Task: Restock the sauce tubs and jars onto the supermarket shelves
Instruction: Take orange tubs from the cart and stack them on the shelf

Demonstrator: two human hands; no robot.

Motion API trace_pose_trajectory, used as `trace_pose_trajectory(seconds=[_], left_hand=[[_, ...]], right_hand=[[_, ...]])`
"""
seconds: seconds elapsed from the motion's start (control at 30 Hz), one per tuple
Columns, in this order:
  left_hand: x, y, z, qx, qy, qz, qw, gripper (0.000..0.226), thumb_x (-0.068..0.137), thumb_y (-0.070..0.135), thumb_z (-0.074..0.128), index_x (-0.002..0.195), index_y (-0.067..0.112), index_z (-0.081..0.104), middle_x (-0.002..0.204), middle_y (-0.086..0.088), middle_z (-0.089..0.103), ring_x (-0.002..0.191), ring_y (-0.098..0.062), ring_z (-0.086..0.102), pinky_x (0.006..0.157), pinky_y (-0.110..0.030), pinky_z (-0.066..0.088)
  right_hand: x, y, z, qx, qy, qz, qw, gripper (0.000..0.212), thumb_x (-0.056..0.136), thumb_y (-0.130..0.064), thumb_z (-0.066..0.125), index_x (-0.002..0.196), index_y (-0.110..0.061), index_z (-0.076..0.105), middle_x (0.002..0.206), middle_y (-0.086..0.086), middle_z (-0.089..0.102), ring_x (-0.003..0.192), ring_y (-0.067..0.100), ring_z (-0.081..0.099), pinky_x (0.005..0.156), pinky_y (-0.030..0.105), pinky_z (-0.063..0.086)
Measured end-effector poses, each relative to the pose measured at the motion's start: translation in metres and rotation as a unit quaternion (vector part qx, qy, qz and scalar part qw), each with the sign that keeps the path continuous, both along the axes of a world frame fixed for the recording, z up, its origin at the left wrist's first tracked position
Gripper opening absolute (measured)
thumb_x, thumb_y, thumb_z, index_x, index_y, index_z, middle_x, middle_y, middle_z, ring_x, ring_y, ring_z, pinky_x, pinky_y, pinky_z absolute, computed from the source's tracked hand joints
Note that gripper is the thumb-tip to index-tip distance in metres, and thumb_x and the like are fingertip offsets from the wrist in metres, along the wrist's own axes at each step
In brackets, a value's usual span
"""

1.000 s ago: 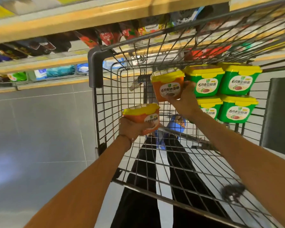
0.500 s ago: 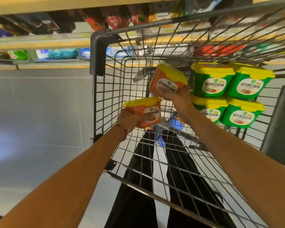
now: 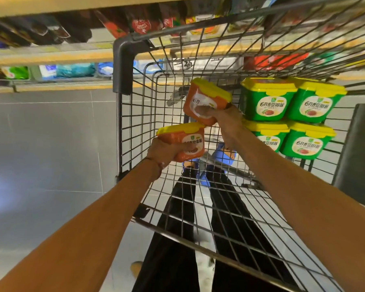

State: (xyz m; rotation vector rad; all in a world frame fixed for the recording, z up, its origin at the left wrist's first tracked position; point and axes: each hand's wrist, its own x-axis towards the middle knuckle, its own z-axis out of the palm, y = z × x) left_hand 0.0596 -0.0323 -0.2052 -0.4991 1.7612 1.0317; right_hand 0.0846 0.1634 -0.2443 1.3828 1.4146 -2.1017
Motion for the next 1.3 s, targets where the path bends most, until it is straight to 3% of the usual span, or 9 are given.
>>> trace_pose_trajectory(seconds=[0.17,0.3,0.37,0.47,0.73,0.93,1.13,1.23,1.3], left_hand=[[-0.001,-0.002,0.001,-0.005,-0.002,0.005,1.000,0.052,0.068,0.020,0.092,0.113,0.022,0.066,0.106,0.001,0.074,0.093,-0.011,0.071,0.078,-0.027,0.061],[0.001,-0.004,0.007,-0.006,-0.004,0.014,1.000,0.064,0.066,0.023,0.093,0.124,0.018,0.066,0.114,-0.003,0.074,0.098,-0.017,0.071,0.087,-0.037,0.061],[0.001,-0.002,0.013,-0.011,-0.007,0.011,1.000,0.053,0.066,0.019,0.093,0.113,0.020,0.069,0.106,0.000,0.073,0.093,-0.016,0.070,0.090,-0.039,0.060],[0.000,0.000,0.026,-0.003,0.000,-0.017,1.000,0.049,0.058,0.023,0.098,0.097,0.026,0.069,0.102,0.003,0.073,0.095,-0.018,0.070,0.090,-0.041,0.059],[0.004,0.002,0.101,0.060,0.039,-0.037,0.997,0.034,0.077,0.004,0.084,0.096,0.022,0.063,0.083,0.010,0.068,0.072,-0.001,0.064,0.054,-0.009,0.051],[0.030,-0.017,0.161,0.139,0.053,-0.013,0.989,0.062,0.054,0.023,0.098,0.111,0.022,0.074,0.110,-0.002,0.078,0.101,-0.019,0.075,0.086,-0.032,0.060],[0.077,-0.047,0.228,0.137,0.118,0.098,0.979,0.062,0.058,0.016,0.095,0.116,0.015,0.071,0.106,-0.008,0.078,0.093,-0.025,0.076,0.070,-0.033,0.062],[0.089,-0.071,0.255,0.129,0.155,0.129,0.971,0.087,0.043,0.033,0.098,0.122,0.013,0.067,0.109,-0.008,0.077,0.101,-0.028,0.075,0.086,-0.045,0.061],[0.094,-0.090,0.275,0.130,0.182,0.148,0.963,0.095,0.038,0.038,0.098,0.123,0.011,0.066,0.109,-0.008,0.077,0.101,-0.027,0.074,0.091,-0.046,0.059]], right_hand=[[0.000,-0.002,0.013,0.041,-0.015,0.010,0.999,0.059,0.064,-0.014,0.096,0.119,-0.012,0.073,0.105,-0.002,0.078,0.087,0.006,0.076,0.064,0.018,0.058],[0.012,0.001,0.032,0.086,-0.016,0.011,0.996,0.071,0.048,-0.027,0.102,0.111,-0.024,0.069,0.112,-0.002,0.077,0.097,0.014,0.076,0.079,0.032,0.064],[0.020,0.004,0.047,0.093,-0.017,0.015,0.995,0.096,0.036,-0.035,0.103,0.122,-0.017,0.064,0.112,-0.002,0.077,0.097,0.015,0.076,0.078,0.035,0.064],[0.036,0.009,0.077,0.099,-0.010,0.010,0.995,0.096,0.043,-0.024,0.103,0.129,-0.014,0.060,0.113,-0.001,0.076,0.097,0.016,0.075,0.067,0.027,0.062],[0.083,0.012,0.170,0.107,0.006,-0.018,0.994,0.089,0.051,-0.018,0.100,0.129,-0.015,0.057,0.115,-0.002,0.076,0.102,0.018,0.074,0.090,0.040,0.061],[0.119,0.001,0.231,0.088,0.059,-0.012,0.994,0.099,0.045,-0.010,0.098,0.134,-0.013,0.055,0.117,0.005,0.075,0.102,0.023,0.075,0.077,0.033,0.063],[0.134,-0.010,0.291,0.088,0.138,0.057,0.985,0.083,0.052,0.008,0.092,0.126,-0.010,0.059,0.109,0.005,0.077,0.094,0.020,0.076,0.070,0.028,0.061],[0.130,-0.022,0.314,0.080,0.160,0.085,0.980,0.083,0.045,0.007,0.094,0.121,-0.005,0.062,0.100,0.003,0.078,0.082,0.011,0.076,0.064,0.025,0.060],[0.125,-0.034,0.325,0.064,0.175,0.110,0.976,0.091,0.037,-0.008,0.096,0.123,-0.005,0.064,0.106,0.007,0.078,0.092,0.022,0.077,0.077,0.039,0.064]])
